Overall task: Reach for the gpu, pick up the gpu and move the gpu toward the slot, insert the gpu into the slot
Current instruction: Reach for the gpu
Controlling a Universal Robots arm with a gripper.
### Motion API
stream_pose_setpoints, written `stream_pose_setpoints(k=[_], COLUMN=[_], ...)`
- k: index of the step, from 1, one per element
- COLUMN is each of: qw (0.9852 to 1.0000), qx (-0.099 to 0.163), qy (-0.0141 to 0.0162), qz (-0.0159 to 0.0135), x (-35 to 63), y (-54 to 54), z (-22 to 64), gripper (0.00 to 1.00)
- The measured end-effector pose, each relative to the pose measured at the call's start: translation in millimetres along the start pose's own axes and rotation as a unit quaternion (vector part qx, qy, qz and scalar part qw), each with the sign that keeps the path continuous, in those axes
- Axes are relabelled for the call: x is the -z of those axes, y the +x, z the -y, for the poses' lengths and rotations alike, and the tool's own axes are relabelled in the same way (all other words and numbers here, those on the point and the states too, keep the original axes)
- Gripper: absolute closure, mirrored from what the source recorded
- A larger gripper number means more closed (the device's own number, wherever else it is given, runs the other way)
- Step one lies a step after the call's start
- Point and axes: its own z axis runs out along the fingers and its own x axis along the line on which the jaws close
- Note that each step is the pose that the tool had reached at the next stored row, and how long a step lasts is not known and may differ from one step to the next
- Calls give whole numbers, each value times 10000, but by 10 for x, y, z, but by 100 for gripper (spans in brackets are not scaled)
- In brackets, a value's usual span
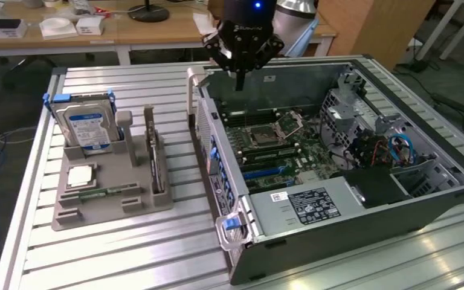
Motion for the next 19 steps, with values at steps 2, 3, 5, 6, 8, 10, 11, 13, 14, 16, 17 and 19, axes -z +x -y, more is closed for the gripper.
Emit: stream_pose_setpoints(k=[2, 3, 5, 6, 8, 10, 11, 13, 14, 16, 17, 19], qw=[10000, 10000, 10000, 10000, 10000, 10000, 10000, 10000, 10000, 10000, 10000, 10000], qx=[-1, -1, -1, -1, 0, -1, -1, 0, -1, -1, 0, -1], qy=[0, 0, 0, 0, 0, 0, 0, 0, 0, 0, 0, 0], qz=[0, 0, 0, 0, 0, 0, 0, 0, 0, 0, 0, 0], x=[2, 2, 4, 4, 5, 7, 8, 9, 9, 11, 11, 12], y=[89, 136, 226, 271, 360, 600, 645, 736, 782, 871, 916, 1010], z=[6, 10, 17, 20, 27, 45, 48, 55, 59, 65, 69, 75], gripper=[90, 90, 90, 90, 90, 90, 90, 90, 90, 90, 90, 90])
